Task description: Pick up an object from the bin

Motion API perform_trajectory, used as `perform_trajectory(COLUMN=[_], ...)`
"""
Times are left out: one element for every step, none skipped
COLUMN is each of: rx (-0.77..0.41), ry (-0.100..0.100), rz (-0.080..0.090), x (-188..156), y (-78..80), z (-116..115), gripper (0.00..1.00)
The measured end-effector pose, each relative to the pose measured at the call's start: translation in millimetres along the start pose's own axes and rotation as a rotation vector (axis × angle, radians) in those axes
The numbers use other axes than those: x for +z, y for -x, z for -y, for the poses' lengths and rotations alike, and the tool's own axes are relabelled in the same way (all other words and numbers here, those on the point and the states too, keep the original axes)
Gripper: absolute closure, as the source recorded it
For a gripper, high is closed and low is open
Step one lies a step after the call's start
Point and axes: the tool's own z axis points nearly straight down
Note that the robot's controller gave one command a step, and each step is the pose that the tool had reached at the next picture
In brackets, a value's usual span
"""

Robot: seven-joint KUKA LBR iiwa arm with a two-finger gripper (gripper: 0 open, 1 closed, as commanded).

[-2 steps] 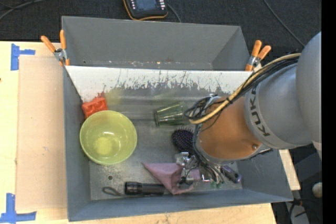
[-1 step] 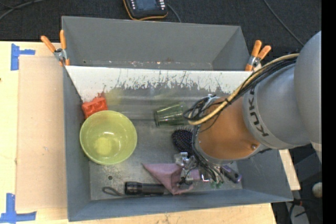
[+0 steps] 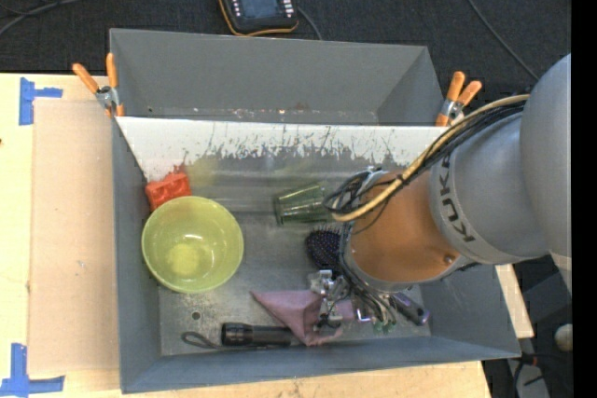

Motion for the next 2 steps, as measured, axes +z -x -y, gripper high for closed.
perform_trajectory(rx=[-0.112, -0.059], ry=[0.0, 0.0], rz=[-0.004, -0.003], x=[1, 0], y=[23.6, 9.6], z=[-7, -5], gripper=[1.0, 1.0])
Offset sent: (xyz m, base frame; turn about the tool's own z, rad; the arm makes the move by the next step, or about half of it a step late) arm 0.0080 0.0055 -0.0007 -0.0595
